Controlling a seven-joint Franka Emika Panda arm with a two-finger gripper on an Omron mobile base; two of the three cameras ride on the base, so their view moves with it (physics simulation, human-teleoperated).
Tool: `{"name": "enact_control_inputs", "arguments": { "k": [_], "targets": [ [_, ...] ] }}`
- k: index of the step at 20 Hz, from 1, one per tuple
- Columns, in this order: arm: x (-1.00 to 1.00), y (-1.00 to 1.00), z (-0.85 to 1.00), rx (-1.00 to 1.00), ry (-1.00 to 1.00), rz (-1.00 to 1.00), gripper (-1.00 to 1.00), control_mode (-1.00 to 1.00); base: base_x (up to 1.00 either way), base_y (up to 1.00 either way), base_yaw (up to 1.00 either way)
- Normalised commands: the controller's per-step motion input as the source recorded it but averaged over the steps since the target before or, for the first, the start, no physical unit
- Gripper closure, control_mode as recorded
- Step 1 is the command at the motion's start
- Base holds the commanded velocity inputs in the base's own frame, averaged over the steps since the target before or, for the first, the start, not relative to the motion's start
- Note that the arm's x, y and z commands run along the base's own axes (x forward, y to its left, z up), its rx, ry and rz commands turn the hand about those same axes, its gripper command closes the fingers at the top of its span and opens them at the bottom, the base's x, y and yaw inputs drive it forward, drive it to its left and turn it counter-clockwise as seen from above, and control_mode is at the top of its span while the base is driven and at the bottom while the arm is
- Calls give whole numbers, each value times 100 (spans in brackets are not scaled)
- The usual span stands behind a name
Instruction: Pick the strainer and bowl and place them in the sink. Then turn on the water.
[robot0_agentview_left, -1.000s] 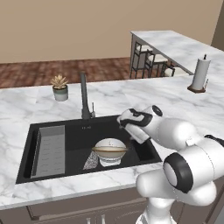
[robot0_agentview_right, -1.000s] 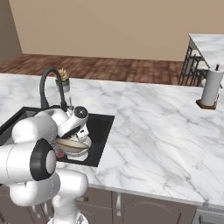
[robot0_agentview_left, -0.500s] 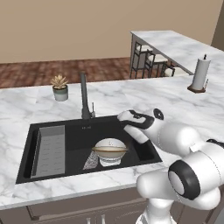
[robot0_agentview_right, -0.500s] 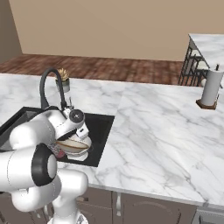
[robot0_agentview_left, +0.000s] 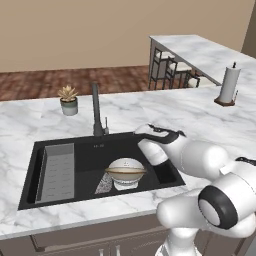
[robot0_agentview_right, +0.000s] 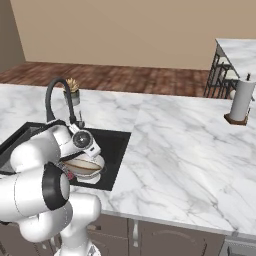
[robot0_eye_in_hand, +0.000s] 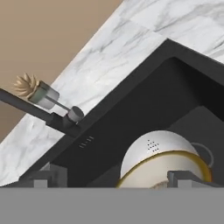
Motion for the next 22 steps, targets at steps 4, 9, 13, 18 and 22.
{"name": "enact_control_inputs", "arguments": {
  "k": [4, 9, 13, 18, 22],
  "targets": [
    [0, 0, 13, -6, -16, 0, -100, -100, 0, 0, 0],
    [0, 0, 14, -7, -13, 0, -100, -100, 0, 0, 0],
    [0, 0, 10, -6, -10, 0, -100, -100, 0, 0, 0],
    [0, 0, 6, -6, -11, 0, -100, -100, 0, 0, 0],
    [0, 0, 2, -10, -12, 0, -100, -100, 0, 0, 0]
  ]
}}
